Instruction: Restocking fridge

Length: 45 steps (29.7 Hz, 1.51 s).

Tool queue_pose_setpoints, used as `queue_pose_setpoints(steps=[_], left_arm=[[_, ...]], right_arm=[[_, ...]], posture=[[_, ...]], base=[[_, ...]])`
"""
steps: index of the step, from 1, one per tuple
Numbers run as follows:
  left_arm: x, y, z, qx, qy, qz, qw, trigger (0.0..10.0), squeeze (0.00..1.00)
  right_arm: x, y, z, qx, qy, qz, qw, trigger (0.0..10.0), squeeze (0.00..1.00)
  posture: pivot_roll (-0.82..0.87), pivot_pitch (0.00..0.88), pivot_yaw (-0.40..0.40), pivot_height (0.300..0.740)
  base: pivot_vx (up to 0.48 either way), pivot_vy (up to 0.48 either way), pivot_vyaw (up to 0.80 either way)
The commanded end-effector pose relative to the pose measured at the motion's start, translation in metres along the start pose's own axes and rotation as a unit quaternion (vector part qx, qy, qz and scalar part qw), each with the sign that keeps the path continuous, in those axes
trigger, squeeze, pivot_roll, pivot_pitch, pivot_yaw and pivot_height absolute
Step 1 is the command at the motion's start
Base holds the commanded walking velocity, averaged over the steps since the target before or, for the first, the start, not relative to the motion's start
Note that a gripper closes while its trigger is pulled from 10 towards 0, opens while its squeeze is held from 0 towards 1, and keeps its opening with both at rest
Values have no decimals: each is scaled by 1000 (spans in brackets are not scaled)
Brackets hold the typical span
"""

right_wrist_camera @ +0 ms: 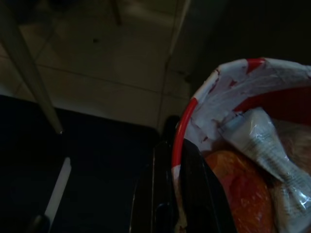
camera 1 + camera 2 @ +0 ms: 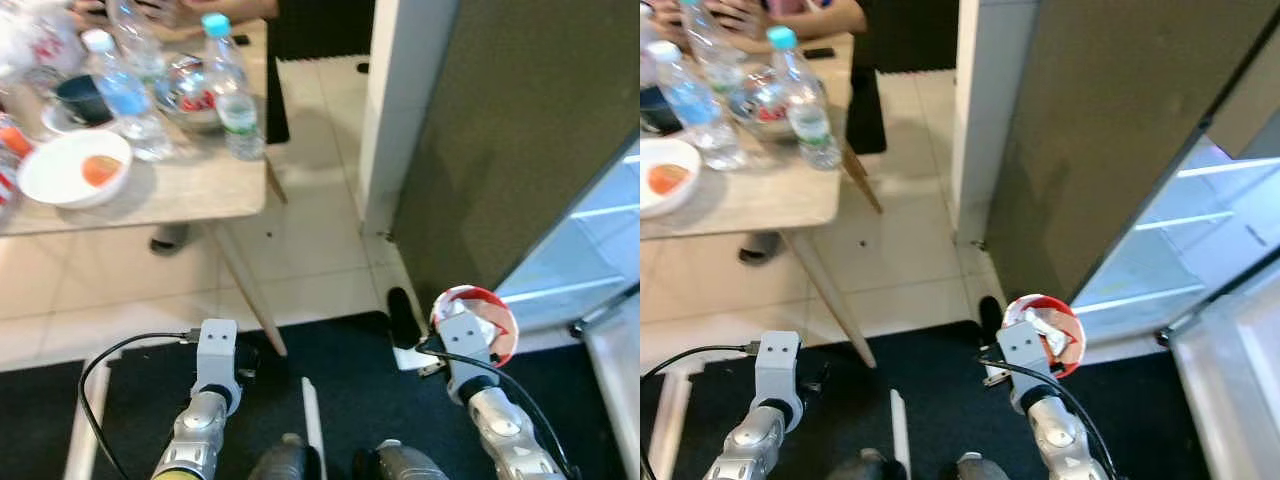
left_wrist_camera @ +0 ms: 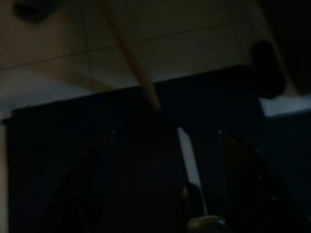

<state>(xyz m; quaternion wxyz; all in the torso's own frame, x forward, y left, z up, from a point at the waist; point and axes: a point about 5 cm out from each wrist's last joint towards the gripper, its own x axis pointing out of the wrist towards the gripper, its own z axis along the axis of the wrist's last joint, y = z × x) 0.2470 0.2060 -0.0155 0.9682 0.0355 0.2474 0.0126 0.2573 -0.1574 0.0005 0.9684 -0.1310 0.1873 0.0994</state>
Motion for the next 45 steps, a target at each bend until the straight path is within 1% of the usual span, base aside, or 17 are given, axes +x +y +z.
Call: queue_pose_setpoints(steps=[1, 10, 23, 45], left_arm=[[-2, 0, -5, 8, 8, -1, 1000, 10000, 0], [-1, 1, -5, 9, 8, -1, 1000, 10000, 0], [-1, 1, -5, 7, 8, -1, 1000, 10000, 0], [0, 1, -4, 3, 5, 3, 1000, 10000, 0]], right_arm=[[-1, 2, -1, 3, -6, 2, 1000, 10000, 0], [-2, 2, -1, 2, -6, 2, 1000, 10000, 0], [-2, 1, -1, 3, -7, 3, 1000, 10000, 0], [-2, 0, -1, 4, -6, 3, 1000, 10000, 0]], posture=[[-57, 203, -19, 727], [-57, 200, -18, 727], [-57, 202, -19, 727], [-61, 205, -22, 727]], base=[[0, -360, 0], [0, -325, 0], [0, -210, 0], [0, -294, 0]])
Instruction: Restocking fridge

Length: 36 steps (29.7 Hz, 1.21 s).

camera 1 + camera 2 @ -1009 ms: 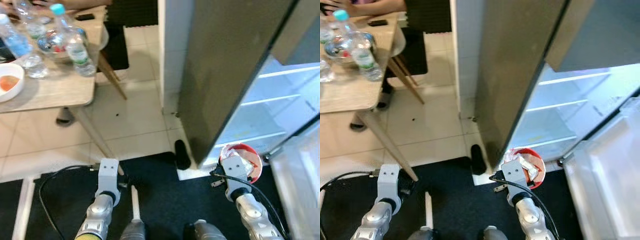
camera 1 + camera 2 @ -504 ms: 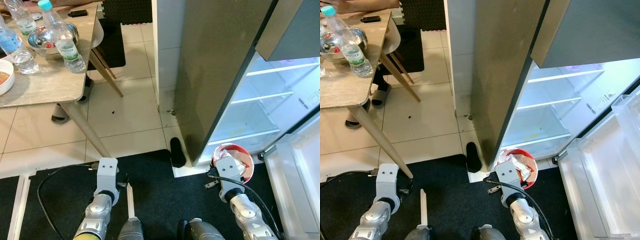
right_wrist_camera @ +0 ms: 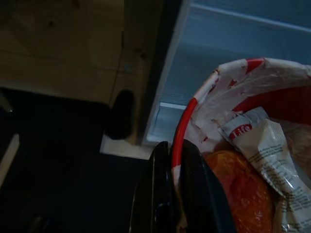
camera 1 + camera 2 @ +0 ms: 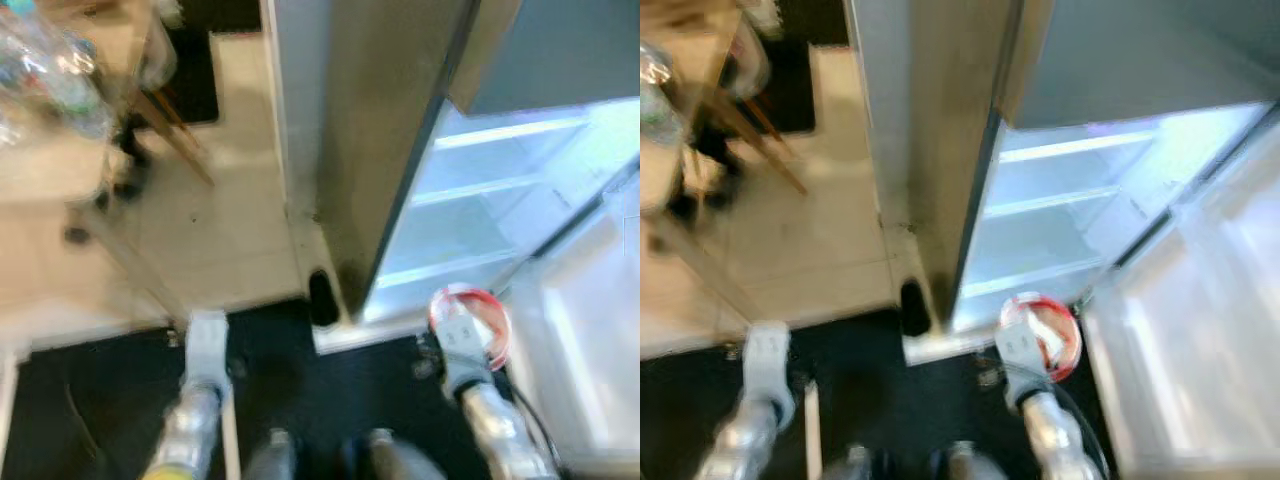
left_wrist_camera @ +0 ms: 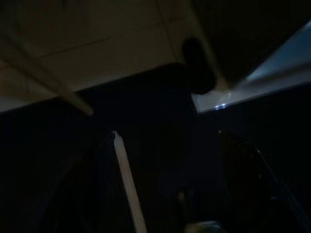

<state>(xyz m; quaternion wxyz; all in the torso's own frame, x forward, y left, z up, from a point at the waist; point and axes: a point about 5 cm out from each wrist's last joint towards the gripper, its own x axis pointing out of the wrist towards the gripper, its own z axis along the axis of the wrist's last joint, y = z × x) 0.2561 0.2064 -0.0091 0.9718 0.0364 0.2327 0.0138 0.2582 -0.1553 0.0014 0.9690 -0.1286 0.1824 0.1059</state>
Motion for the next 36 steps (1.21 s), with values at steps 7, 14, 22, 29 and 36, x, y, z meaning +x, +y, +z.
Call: queue_pose_setpoints(steps=[7, 14, 22, 29, 36], left_arm=[[-5, 0, -14, 1, 21, 1, 1000, 10000, 0], [-5, 0, -14, 1, 21, 1, 1000, 10000, 0], [-5, -1, -14, 1, 20, 0, 1000, 10000, 0], [-5, -1, -14, 0, 20, 1, 1000, 10000, 0], [-5, -1, -13, -1, 20, 1, 1000, 10000, 0]], right_arm=[[-3, -2, -3, 3, 0, -3, 1000, 10000, 0], [-3, -2, -3, 4, 0, -3, 1000, 10000, 0], [-3, -2, -4, 4, 0, -3, 1000, 10000, 0], [-3, -2, -4, 5, 0, -4, 1000, 10000, 0], [-3, -2, -4, 4, 0, -3, 1000, 10000, 0]], posture=[[-61, 205, -22, 727], [-63, 205, -22, 727], [-63, 206, -22, 727], [-63, 207, -23, 727], [-63, 205, -23, 727]], base=[[0, 0, 0], [0, -80, 0], [0, -295, 0], [0, -300, 0], [0, -296, 0]])
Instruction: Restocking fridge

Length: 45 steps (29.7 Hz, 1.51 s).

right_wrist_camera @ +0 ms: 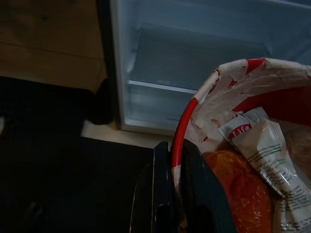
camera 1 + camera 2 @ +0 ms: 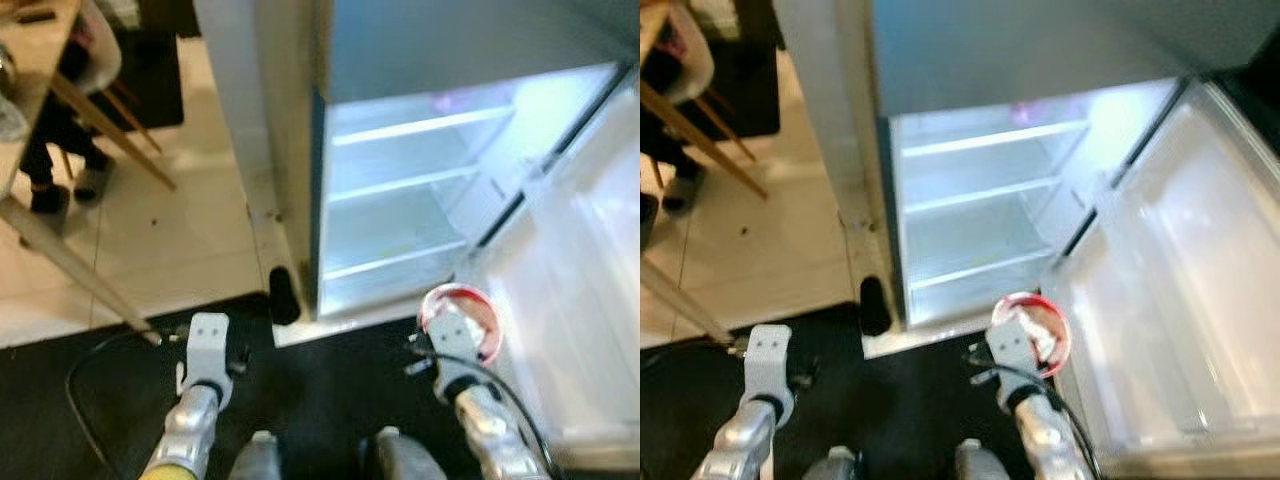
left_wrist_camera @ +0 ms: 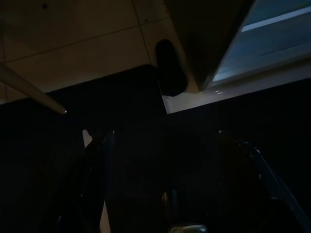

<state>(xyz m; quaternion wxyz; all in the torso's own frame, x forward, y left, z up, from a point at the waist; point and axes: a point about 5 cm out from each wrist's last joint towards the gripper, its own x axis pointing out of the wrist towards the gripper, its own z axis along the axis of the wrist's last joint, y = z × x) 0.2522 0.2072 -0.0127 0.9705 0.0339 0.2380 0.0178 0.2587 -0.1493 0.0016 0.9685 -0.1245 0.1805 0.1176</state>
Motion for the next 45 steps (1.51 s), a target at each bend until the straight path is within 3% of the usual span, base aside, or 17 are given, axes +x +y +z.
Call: queue_pose_setpoints(steps=[1, 12, 26, 33, 37, 42, 45], left_arm=[[-3, -2, -8, 2, 14, -2, 1000, 10000, 0], [-2, -2, -8, 2, 13, -1, 1000, 10000, 0], [-2, 0, -6, -5, 7, 4, 1000, 10000, 0], [-1, 0, -6, -6, 8, 5, 1000, 10000, 0], [-2, 0, -6, -7, 8, 5, 1000, 10000, 0], [-1, -2, -5, -10, 6, 4, 1000, 10000, 0], [0, -5, -4, -12, 4, 2, 1000, 10000, 0]], right_arm=[[-4, -8, -5, 2, 3, -15, 1000, 10000, 0], [-4, -7, -5, 3, 1, -12, 1000, 10000, 0], [-3, -11, 0, -3, -10, -5, 1000, 10000, 0], [-4, -41, 6, -29, -16, -52, 998, 10000, 0], [-3, -42, 12, -44, -27, -39, 998, 10000, 0], [2, -12, 45, -63, -96, 60, 992, 10000, 0], [5, -1, 60, -70, -122, 82, 987, 10000, 0]], posture=[[-64, 204, -23, 727], [-65, 200, -22, 727], [-64, 195, -21, 727], [-65, 197, -21, 727], [-67, 198, -20, 727], [-68, 202, -20, 727], [-66, 202, -19, 727]], base=[[0, -281, 0], [0, -271, 0], [0, 0, 0], [0, 0, 0], [0, 0, 0], [0, 0, 0], [0, 0, 0]])
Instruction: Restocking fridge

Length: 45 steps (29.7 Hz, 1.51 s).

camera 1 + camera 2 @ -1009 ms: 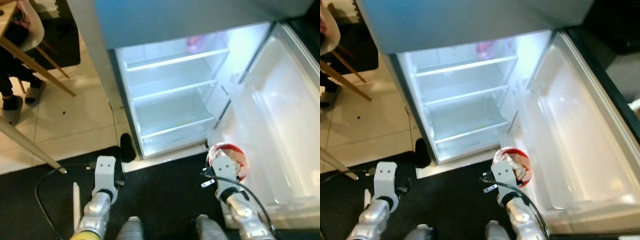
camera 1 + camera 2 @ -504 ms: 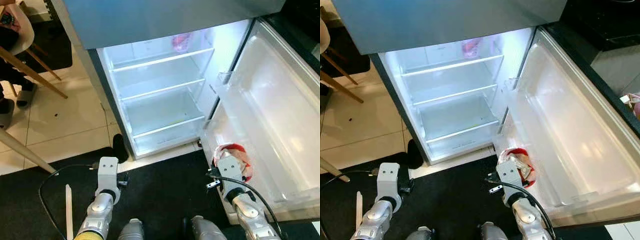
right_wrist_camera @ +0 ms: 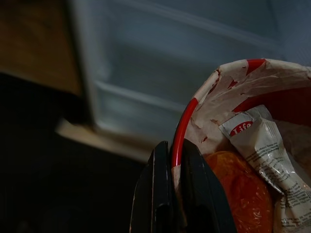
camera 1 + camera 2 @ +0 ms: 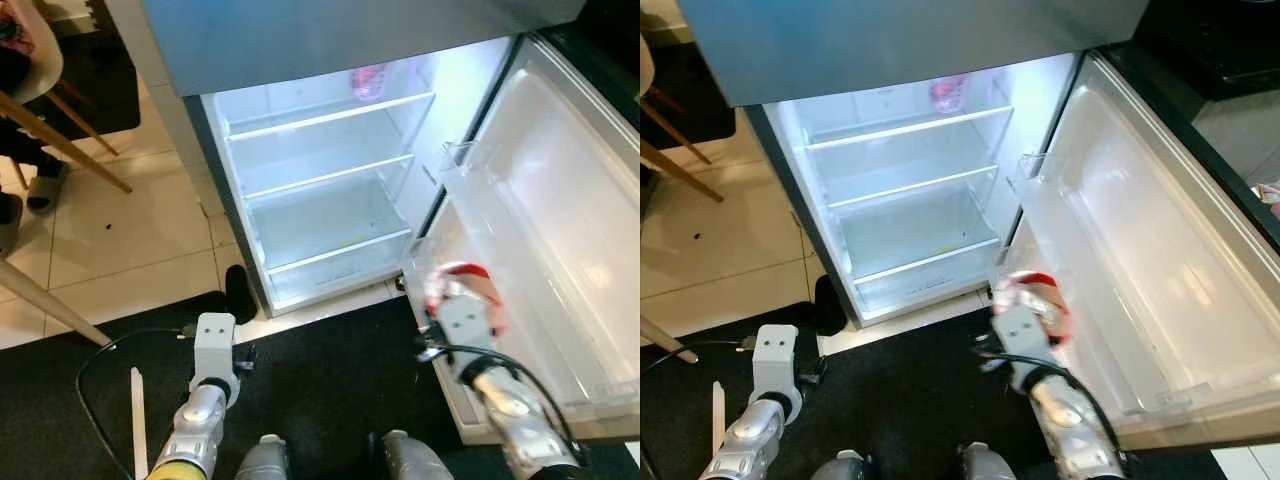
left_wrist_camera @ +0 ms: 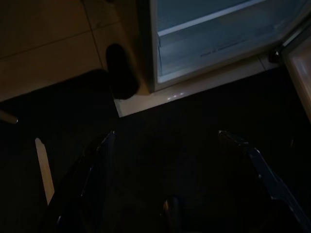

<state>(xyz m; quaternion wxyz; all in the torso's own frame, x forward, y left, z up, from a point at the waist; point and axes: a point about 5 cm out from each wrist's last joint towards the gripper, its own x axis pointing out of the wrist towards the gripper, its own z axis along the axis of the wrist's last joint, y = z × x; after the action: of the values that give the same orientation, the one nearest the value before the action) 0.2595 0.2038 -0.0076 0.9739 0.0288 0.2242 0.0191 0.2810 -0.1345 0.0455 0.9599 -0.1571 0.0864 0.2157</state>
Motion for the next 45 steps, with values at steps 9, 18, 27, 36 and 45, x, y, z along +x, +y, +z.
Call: queue_pose_setpoints(steps=[9, 18, 27, 36, 45], left_arm=[[-5, -6, -13, -14, 15, -2, 1000, 10000, 0], [-6, -5, -14, -15, 16, 6, 1000, 10000, 0], [-5, -7, -14, -11, 15, 8, 1000, 10000, 0], [-5, -6, -14, -9, 15, 9, 1000, 10000, 0], [-5, -5, -14, -3, 14, 8, 1000, 10000, 0]], right_arm=[[10, 47, 22, -14, -37, 116, 992, 10000, 0], [4, 46, 3, -18, 2, 73, 997, 10000, 0], [1, 35, -1, -18, 11, 54, 998, 10000, 0], [1, 35, -2, -18, 13, 48, 999, 10000, 0], [0, 31, -5, -17, 16, 42, 999, 10000, 0]], posture=[[-57, 204, -22, 727], [-62, 207, -28, 727], [-65, 205, -31, 727], [-64, 206, -30, 727], [-68, 203, -27, 727]], base=[[0, 0, 0], [0, 0, 0], [412, 0, 0], [348, 0, 0], [330, 0, 0]])
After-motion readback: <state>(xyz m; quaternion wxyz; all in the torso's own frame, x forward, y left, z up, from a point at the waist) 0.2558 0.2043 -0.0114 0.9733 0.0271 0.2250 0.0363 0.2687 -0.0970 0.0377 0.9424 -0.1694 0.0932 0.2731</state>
